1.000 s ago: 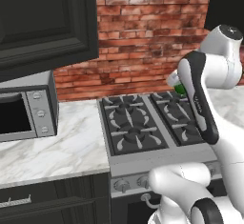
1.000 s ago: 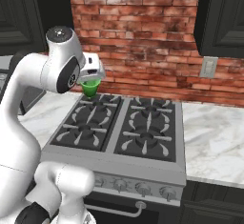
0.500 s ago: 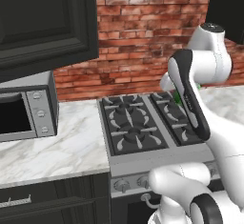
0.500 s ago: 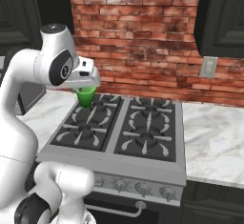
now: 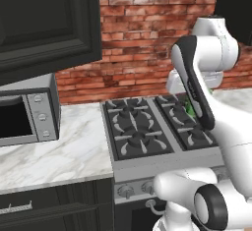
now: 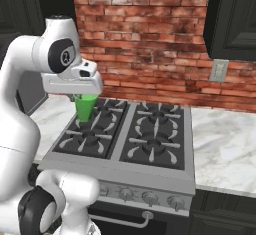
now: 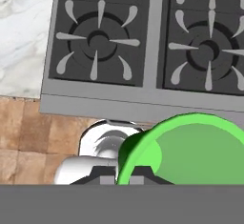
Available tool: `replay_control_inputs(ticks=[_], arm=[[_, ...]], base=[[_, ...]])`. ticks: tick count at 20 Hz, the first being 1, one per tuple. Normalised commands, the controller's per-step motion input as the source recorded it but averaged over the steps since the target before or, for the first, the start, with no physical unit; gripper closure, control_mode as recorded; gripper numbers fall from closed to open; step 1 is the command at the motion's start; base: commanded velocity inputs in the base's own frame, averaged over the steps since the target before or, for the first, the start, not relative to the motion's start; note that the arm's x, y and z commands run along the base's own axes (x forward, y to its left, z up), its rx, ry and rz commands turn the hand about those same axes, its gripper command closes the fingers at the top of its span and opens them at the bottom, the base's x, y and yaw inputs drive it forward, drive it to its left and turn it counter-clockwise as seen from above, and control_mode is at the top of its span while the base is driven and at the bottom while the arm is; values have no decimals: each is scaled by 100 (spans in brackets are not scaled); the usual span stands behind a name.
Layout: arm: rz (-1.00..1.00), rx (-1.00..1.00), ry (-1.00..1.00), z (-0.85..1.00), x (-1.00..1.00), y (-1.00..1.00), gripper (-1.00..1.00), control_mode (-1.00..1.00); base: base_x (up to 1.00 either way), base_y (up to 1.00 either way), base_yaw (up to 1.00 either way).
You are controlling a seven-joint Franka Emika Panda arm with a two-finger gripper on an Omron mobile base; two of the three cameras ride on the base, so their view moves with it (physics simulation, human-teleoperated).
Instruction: Pick the cup and bowl from the counter and place them on the counter next to the sink.
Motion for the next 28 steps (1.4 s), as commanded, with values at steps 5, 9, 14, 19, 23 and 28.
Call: replay_control_inputs(ticks=[5,9,14,19,23,28], arm=[[-10,0,-12,-22,-37,0,100,-100],[-5,0,-14,-42,-54,0,100,-100],[-4,0,-8,-26,-28,0,100,-100],[0,0,0,0,0,0,100,-100],[0,0,0,0,0,0,100,-100],[0,0,0,0,0,0,100,100]], base=[[0,0,0],[0,0,0],[0,0,0],[0,0,0],[0,0,0],[0,0,0]])
